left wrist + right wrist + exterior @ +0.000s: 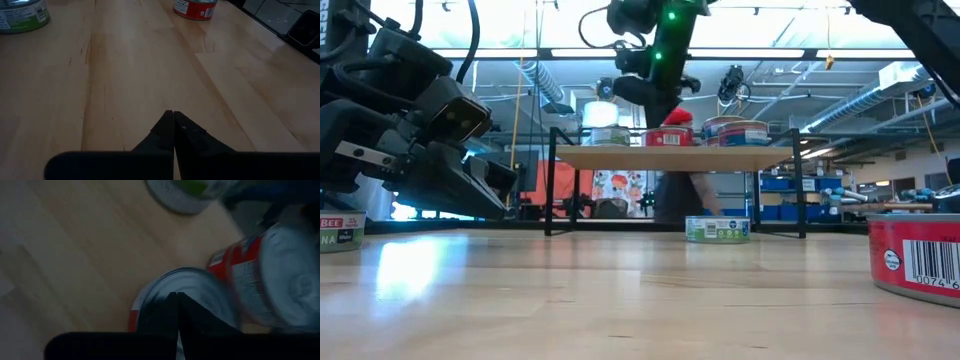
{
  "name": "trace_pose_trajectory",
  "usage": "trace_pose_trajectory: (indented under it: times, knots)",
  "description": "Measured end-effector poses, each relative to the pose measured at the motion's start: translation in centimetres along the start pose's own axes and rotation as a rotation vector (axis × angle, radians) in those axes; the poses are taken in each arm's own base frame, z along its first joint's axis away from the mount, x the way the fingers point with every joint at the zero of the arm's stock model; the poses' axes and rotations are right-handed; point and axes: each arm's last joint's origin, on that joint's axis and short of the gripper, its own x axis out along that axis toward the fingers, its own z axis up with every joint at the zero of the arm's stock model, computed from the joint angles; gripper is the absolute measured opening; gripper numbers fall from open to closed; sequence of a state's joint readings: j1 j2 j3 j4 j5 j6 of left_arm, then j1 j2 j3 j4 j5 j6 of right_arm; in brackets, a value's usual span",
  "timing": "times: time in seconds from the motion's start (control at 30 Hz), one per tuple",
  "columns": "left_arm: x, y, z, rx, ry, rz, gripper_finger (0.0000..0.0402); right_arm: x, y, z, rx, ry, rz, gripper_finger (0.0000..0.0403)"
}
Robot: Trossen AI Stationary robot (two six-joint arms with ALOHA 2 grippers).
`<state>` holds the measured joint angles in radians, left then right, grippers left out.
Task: Stack canned seafood by type on shelf
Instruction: Put the red tuna can on the shelf aligned with the red tuna cans
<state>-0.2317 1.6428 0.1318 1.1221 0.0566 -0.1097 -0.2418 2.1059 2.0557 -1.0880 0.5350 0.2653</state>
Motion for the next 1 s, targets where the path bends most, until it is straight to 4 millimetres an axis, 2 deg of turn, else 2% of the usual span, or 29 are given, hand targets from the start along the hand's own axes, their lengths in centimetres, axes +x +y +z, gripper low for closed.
trace_pose_trajectory:
  times: [0.4, 0.7, 0.83, 1.0]
  knots:
    - [0.0, 0.0, 0.0, 0.000, 0.001, 0.000, 0.0006, 0.8, -1.3, -0.2, 0.061, 0.074, 0.022, 0.0005]
    - [0.0, 0.0, 0.0, 0.000, 0.002, 0.000, 0.0006, 0.4, -0.8, -0.4, 0.038, 0.067, 0.025, 0.0005]
    - [0.0, 0.0, 0.0, 0.000, 0.002, 0.000, 0.0006, -0.9, -0.6, -0.3, 0.010, 0.029, 0.035, 0.0005]
    - [0.0, 0.0, 0.0, 0.000, 0.001, 0.000, 0.0006, -5.2, -0.1, -0.5, -0.017, -0.080, 0.026, 0.0003]
